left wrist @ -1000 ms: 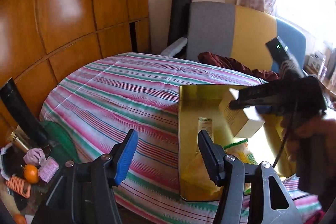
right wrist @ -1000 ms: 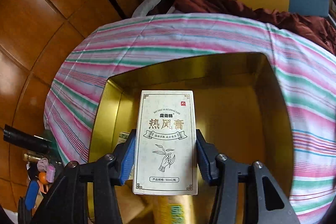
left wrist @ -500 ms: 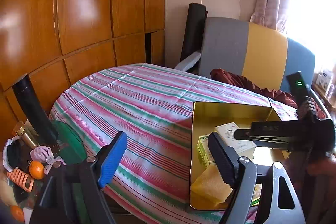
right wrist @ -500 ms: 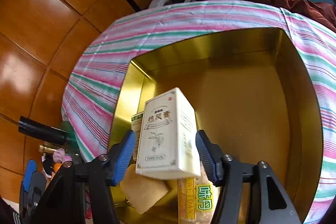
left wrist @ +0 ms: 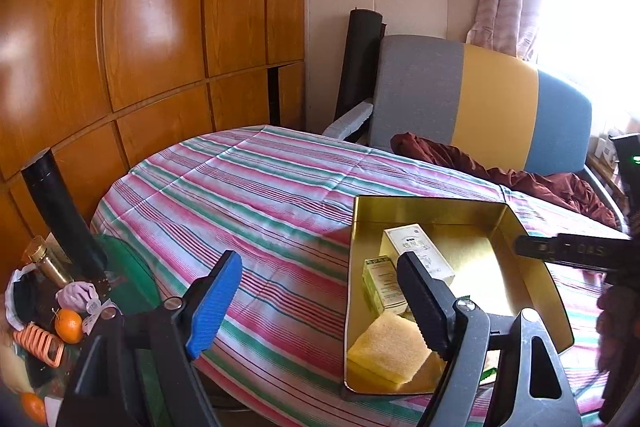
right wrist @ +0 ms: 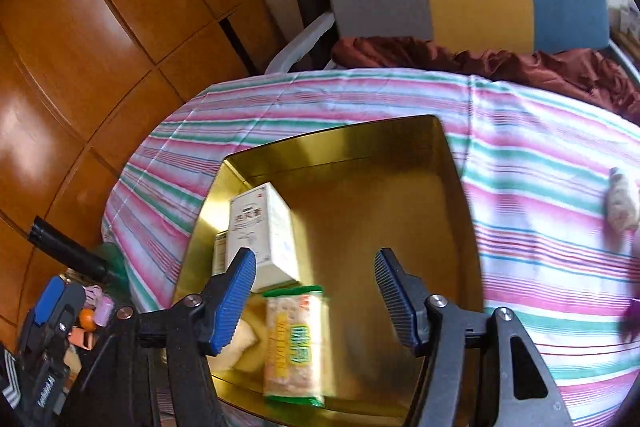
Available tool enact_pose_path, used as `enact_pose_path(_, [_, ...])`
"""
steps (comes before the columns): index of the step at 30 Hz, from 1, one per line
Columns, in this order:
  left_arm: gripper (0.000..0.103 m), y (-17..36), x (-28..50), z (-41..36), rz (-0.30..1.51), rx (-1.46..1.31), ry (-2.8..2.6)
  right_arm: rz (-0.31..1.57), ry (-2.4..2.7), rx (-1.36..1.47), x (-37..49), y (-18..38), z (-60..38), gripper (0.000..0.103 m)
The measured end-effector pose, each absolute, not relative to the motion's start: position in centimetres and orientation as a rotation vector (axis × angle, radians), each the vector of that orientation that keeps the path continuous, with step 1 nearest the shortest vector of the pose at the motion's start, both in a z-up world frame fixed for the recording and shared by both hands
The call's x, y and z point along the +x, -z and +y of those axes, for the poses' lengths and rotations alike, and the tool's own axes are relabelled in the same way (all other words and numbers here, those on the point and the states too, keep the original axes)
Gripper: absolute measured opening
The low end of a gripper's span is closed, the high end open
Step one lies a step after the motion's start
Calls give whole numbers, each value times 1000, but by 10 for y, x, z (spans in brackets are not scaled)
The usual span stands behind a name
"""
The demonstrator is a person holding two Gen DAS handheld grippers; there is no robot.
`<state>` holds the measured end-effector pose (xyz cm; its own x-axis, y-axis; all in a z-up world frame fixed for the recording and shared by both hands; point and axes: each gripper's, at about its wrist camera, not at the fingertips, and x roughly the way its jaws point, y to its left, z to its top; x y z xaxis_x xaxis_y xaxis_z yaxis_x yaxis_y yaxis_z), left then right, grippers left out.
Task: Organize objects
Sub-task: 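Move both tools back toward the remaining items on the table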
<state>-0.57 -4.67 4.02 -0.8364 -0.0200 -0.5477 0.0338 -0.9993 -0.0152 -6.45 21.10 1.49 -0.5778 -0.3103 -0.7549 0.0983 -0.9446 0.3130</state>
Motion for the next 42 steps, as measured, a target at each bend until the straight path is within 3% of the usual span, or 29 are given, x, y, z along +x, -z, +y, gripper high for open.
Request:
enact_pose_path(28, [82,-33,-5,97,-296,1076,3258,-480,3151,1430,14,-11,494,63])
enact_pose_path(31, [82,-30,-4,120,-340,1120,3292,-584,3183,1450,21,-1,524,63])
enact_pose_path(36, [82,-25,-2,163,-422,1179,3349,-1037,3125,1483,38,21,568,63])
enact_pose_path(42, [82,-20,-1,216,-489,1265,3418,-1338,3084,1418,58,25,593,63])
